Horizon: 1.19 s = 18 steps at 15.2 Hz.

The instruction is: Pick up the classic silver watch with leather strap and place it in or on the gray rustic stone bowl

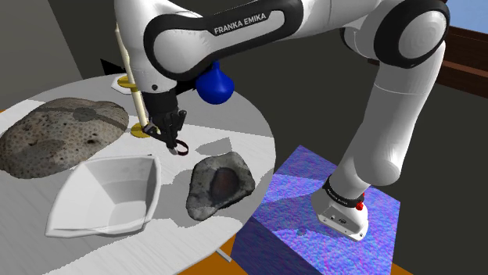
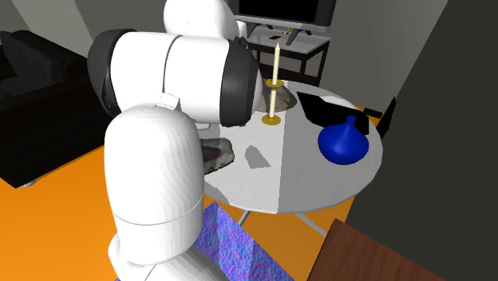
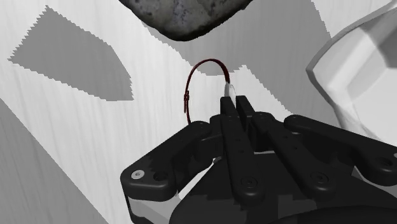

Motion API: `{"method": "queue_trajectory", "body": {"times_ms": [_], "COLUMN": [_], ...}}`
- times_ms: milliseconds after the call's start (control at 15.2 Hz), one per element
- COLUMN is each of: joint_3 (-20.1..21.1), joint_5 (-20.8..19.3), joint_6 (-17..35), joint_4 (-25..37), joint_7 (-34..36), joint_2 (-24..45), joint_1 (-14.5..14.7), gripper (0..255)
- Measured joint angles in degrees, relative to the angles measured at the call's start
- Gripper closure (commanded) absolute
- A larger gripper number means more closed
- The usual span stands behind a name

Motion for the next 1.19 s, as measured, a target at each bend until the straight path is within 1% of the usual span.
{"method": "queue_trajectory", "body": {"times_ms": [462,1056,1188], "joint_3": [0.21,0.39,0.74], "joint_5": [0.48,0.53,1.89], "joint_6": [-4.86,-11.81,-11.64], "joint_4": [3.96,10.88,8.12], "joint_7": [0.12,0.57,0.61], "joint_2": [-1.03,-1.09,-4.01], "joint_1": [-0.01,0.25,-0.06], "gripper": [255,255,255]}}
